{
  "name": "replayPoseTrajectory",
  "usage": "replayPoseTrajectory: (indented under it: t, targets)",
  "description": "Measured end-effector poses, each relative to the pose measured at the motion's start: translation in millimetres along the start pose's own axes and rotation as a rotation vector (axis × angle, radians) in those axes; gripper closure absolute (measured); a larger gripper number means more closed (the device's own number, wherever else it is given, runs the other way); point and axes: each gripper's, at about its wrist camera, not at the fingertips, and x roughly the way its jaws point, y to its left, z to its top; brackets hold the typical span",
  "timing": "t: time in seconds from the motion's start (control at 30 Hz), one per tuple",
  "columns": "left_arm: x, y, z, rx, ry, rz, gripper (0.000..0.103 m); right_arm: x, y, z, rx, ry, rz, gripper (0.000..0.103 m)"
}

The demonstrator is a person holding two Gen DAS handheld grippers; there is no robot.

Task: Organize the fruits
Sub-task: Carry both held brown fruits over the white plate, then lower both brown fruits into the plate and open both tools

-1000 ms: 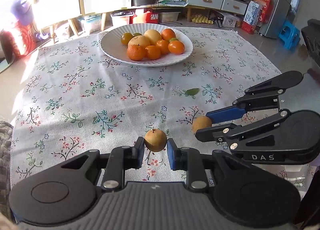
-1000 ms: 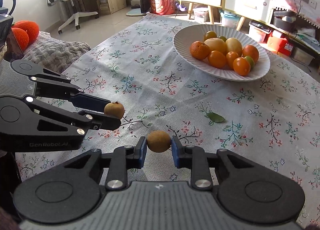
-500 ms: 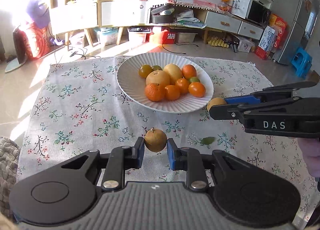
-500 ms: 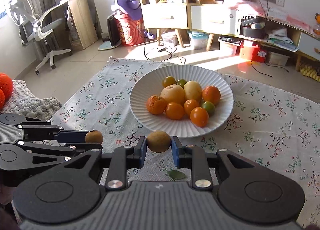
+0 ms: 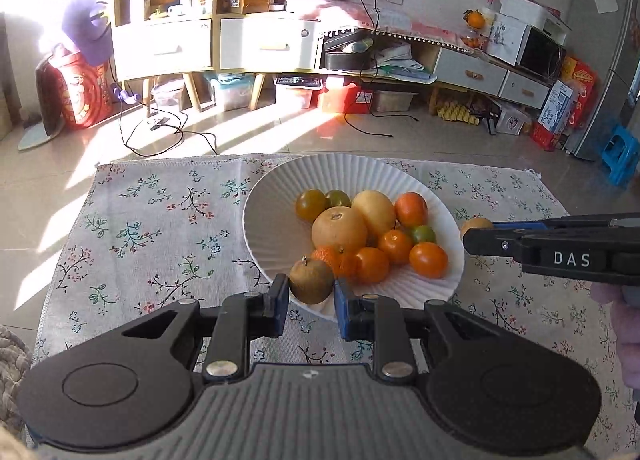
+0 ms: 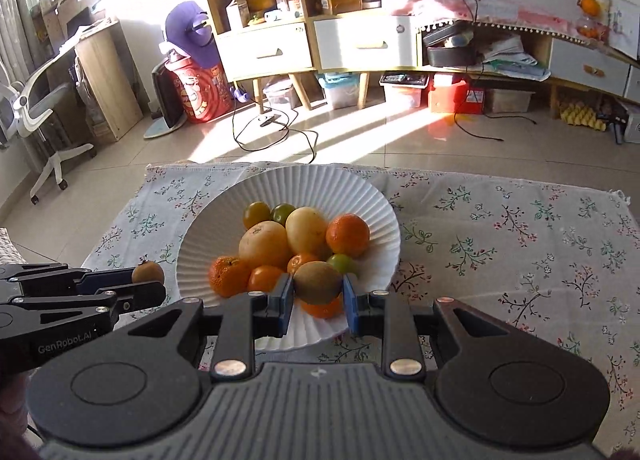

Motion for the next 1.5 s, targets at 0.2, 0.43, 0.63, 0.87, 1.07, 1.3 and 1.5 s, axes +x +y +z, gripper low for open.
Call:
replayPoseTrajectory:
  t: [0.2,0.43,0.63,0.87,1.07,1.3,1.5]
  targets:
    - [33.5,9.4,17.2,-0.007,0.03,0.016,0.084,18.4,-19.1,3.9,0.073,0.016,-0.006,0.079]
    - [56.8,15.6,23.0,-0.002,0.053,0.02,0.084,31.0,-25.1,7.5,0.085,0.017,-0.02,0.079]
    - [62.4,16.0,27.3,0.013,0.058,-0.003,0.084,40.5,-31.1,11.0,0.101,0.021,-0.004,0.079]
    - [71.9,13.2,28.9,0.041,0.065,-0.042,0.084,48.0,-27.7,12.6,0.086,0.021,-0.016,0.079]
    - [71.5,16.3,30.5,0.035,0.061,-0.054,0.084,48.9,-34.7,14.4,0.113,0.009,-0.002,0.079]
    - [66.4,15.3,29.4,0.046,0.079,-0.061,0.083,48.0,-34.6,18.3,0.12,0.046,0.025,0.078]
    - [63.9,12.7,28.4,0.051,0.067,-0.041,0.075,42.8,-37.3,19.7,0.146,0.031,0.024,0.074]
